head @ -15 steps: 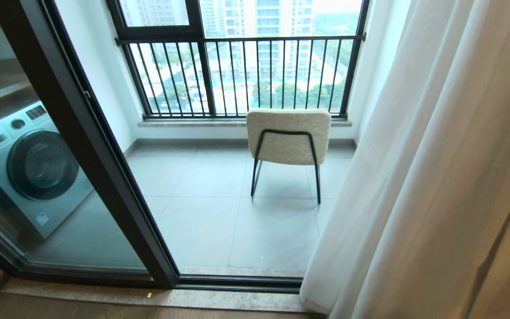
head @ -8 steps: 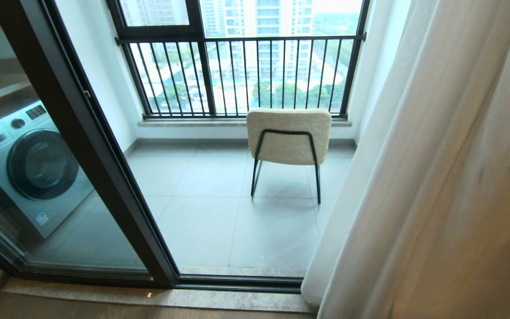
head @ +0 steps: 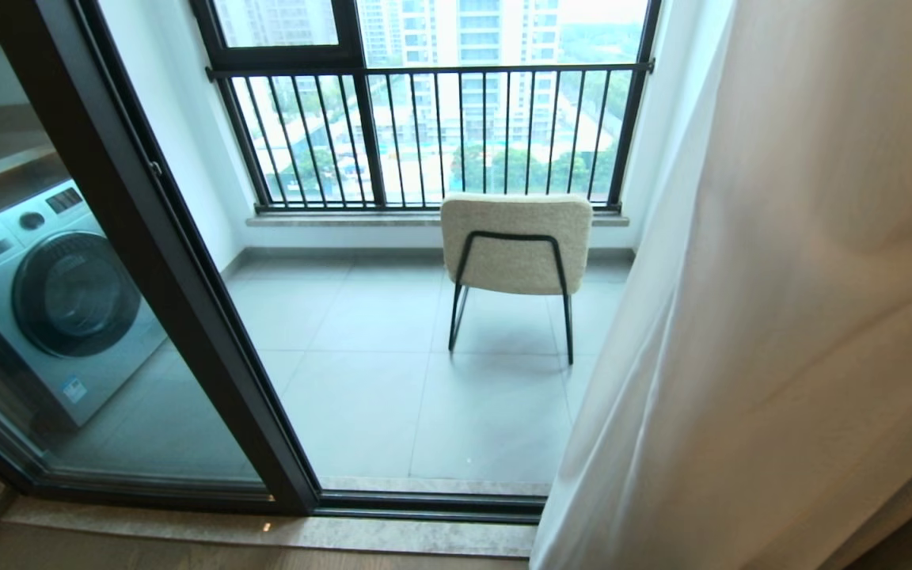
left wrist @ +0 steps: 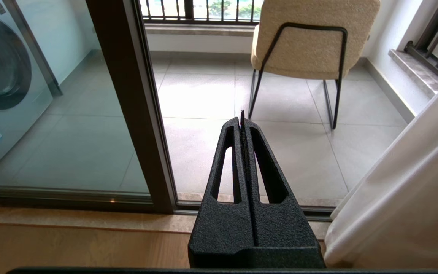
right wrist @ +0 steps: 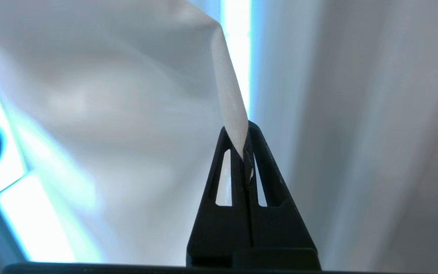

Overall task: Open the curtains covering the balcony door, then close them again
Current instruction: Pull the inner curtains open on both sides

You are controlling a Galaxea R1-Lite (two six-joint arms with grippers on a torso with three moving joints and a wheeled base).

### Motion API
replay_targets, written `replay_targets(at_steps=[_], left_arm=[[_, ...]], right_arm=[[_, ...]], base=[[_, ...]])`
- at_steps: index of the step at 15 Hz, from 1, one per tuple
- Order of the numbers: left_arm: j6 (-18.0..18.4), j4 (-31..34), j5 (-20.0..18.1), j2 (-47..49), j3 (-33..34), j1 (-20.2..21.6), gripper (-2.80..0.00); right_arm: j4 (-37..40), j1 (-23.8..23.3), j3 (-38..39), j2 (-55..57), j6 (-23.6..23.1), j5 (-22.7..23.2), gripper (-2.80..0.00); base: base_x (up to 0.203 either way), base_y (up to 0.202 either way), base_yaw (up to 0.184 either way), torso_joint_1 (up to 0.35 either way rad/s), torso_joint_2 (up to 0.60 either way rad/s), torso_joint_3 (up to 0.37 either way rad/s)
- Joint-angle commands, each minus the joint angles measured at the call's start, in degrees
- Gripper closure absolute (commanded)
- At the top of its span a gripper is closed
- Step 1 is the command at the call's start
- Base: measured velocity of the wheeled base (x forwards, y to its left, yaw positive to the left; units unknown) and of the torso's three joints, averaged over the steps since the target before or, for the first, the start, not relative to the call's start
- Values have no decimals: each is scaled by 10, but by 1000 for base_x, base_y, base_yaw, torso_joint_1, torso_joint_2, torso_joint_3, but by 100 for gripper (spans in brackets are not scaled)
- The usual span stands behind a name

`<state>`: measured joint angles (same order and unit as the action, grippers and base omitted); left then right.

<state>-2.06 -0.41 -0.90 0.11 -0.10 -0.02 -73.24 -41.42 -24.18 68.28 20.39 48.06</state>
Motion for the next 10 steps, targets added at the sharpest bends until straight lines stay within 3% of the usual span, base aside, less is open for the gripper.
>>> replay_targets(at_steps=[1, 4, 10], left_arm=[[0, 0, 0, 0, 0, -1, 0], [0, 0, -1, 0, 0, 0, 0], [0, 0, 0, 0, 0, 0, 0]], right_arm=[[-4, 45, 21, -3, -19, 2, 0], [-5, 77, 23, 32, -66, -1, 0], [-14, 92, 21, 97, -145, -2, 0]], base=[[0, 0, 0, 0, 0, 0], [0, 0, 0, 0, 0, 0], [0, 0, 0, 0, 0, 0]])
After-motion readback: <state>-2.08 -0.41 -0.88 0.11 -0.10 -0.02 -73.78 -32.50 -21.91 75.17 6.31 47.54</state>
